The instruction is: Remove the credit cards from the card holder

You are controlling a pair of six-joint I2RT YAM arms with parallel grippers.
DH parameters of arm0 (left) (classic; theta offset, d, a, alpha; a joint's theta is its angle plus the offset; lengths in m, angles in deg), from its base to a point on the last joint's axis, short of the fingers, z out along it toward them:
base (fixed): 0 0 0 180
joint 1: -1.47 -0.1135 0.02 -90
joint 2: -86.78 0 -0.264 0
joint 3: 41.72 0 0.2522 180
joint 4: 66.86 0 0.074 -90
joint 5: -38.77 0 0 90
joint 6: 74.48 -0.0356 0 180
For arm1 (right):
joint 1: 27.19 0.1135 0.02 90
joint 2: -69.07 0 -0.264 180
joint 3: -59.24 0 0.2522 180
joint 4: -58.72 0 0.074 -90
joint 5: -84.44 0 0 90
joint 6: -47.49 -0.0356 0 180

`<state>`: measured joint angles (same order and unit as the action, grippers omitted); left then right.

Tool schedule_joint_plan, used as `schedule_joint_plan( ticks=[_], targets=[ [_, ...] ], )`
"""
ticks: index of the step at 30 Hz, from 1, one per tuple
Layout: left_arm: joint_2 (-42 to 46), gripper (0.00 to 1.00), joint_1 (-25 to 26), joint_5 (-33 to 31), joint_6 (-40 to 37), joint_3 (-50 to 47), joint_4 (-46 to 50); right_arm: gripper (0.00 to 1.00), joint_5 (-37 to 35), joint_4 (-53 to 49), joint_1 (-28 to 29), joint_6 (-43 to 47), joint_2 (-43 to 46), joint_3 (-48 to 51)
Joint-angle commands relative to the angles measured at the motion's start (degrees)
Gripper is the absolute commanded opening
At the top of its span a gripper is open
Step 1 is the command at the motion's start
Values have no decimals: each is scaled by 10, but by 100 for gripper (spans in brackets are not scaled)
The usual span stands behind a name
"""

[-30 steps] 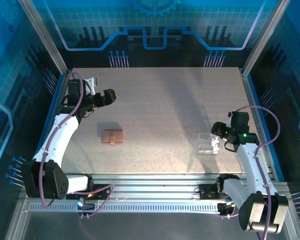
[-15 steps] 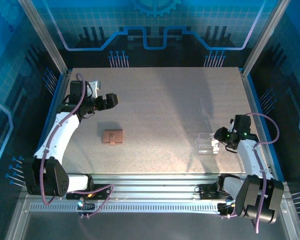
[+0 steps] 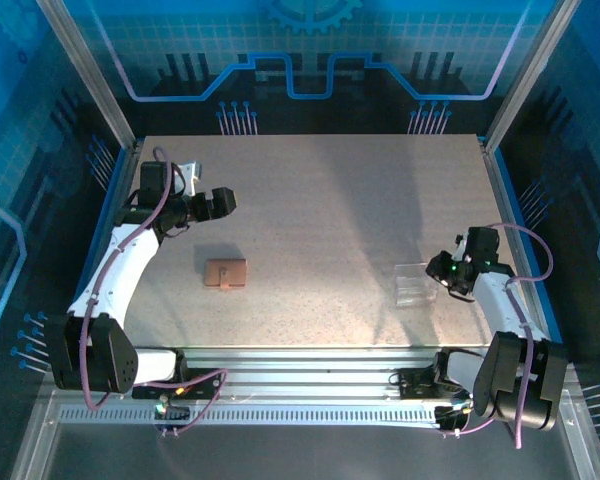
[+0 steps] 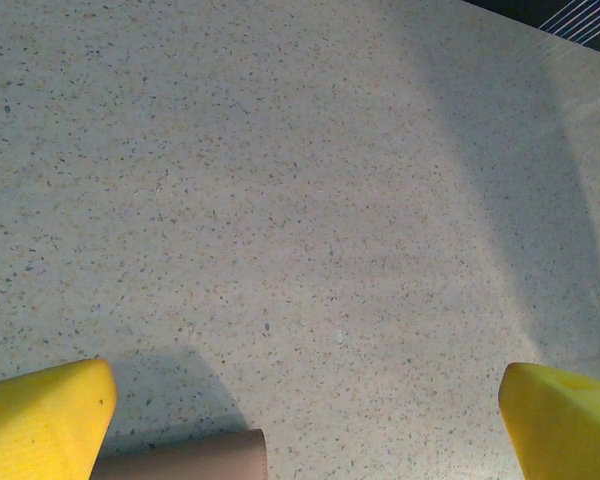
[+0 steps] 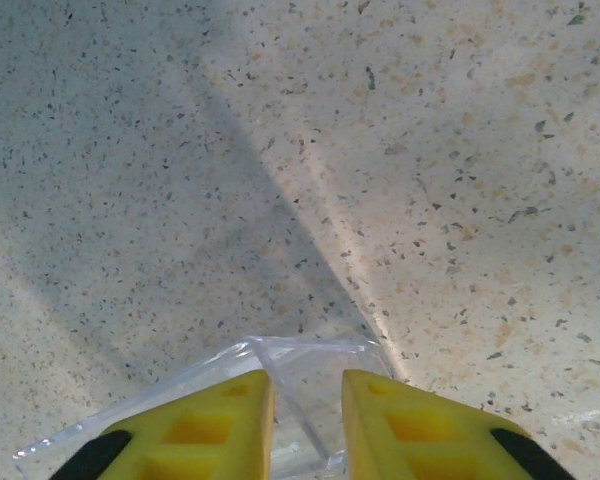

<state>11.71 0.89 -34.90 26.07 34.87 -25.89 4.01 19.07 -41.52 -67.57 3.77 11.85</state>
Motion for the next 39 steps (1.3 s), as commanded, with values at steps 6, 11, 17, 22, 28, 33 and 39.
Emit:
schedule_joint_plan(
  ticks=[6,11,17,22,28,33,39],
  targets=[
    [-12,99,1,6,-6,-2,12,19,19,5,12,-11,11,9],
    [-13,99,0,9,-3,-2,12,16,10,10,39,-25,9,12],
    [-14,99,0,10,-2,-3,10,10,-6,14,80,-35,9,12],
    [-17,99,-1,13,-2,-3,10,7,-28,14,120,-47,7,-2],
    [-22,99,-1,14,-4,-3,14,0,-54,46,197,-84,-45,-51],
    [-27,99,-1,28,7,-10,11,0,-78,69,273,-99,-145,-141],
    [-31,99,0,26,1,-8,16,0,-107,64,351,-96,-285,-294]
  ],
)
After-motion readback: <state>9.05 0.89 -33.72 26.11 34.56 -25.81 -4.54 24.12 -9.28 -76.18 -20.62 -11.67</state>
